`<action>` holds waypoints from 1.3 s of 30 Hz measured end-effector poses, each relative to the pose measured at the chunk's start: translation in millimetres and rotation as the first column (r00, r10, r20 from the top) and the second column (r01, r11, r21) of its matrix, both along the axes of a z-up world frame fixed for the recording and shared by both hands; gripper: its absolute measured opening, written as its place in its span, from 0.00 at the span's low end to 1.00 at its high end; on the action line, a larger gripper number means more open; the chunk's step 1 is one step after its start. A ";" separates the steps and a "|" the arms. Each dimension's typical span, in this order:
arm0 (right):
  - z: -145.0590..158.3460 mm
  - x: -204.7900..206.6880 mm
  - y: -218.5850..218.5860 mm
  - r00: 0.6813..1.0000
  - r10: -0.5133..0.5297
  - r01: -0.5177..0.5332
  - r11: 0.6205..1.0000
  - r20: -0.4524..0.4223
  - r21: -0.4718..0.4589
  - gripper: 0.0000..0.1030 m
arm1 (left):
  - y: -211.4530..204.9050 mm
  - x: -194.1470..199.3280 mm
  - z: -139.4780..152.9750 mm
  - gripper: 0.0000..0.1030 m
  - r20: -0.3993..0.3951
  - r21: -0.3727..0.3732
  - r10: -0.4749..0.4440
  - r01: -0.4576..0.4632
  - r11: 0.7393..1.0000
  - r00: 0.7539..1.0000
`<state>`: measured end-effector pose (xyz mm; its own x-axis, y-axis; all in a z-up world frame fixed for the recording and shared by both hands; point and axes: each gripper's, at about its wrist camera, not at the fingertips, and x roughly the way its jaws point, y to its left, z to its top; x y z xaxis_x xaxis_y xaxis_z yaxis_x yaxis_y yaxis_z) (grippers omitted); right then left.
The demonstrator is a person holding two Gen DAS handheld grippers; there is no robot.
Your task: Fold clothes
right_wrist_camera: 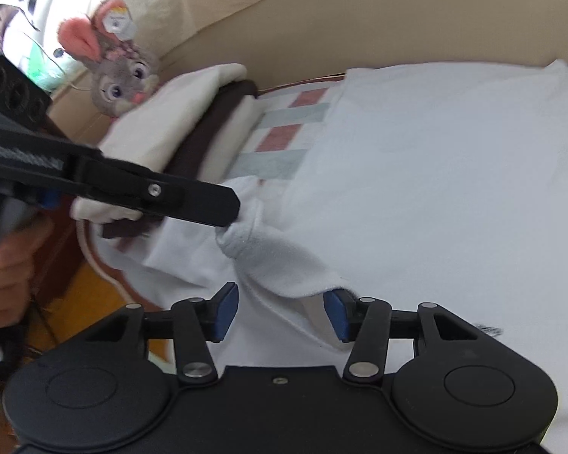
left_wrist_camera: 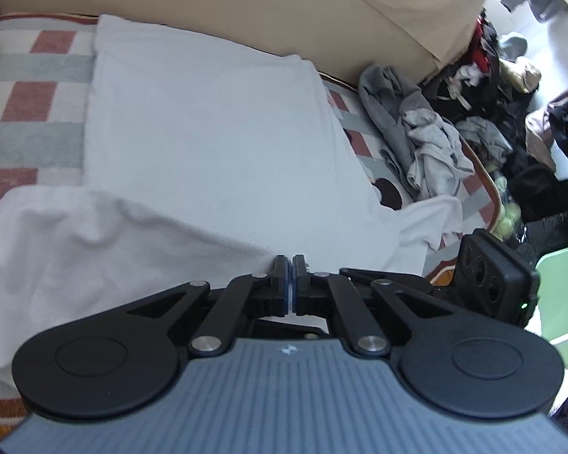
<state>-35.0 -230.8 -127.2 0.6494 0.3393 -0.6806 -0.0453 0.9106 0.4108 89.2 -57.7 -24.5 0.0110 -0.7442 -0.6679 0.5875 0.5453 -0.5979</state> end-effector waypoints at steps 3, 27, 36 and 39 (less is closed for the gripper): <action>-4.6 3.5 2.7 0.999 -0.038 0.037 0.989 -0.007 -0.146 0.54 | -13.6 -2.4 4.1 0.01 -0.008 -0.020 -0.034 0.034 0.999 0.999; -53.8 43.7 -34.7 0.984 -0.161 0.156 0.986 -0.081 -0.058 0.08 | 76.8 15.1 -80.8 0.32 0.326 0.572 0.318 -0.453 0.684 0.891; 51.5 -5.5 -75.3 0.966 -0.219 0.231 0.970 0.138 -0.077 0.06 | 64.6 4.7 -61.7 0.54 0.390 0.545 0.257 -0.447 0.710 0.884; 71.0 -19.8 -98.5 0.965 -0.251 0.261 0.951 0.083 -0.164 0.06 | 58.7 0.9 -62.3 0.59 0.379 0.554 0.237 -0.424 0.716 0.895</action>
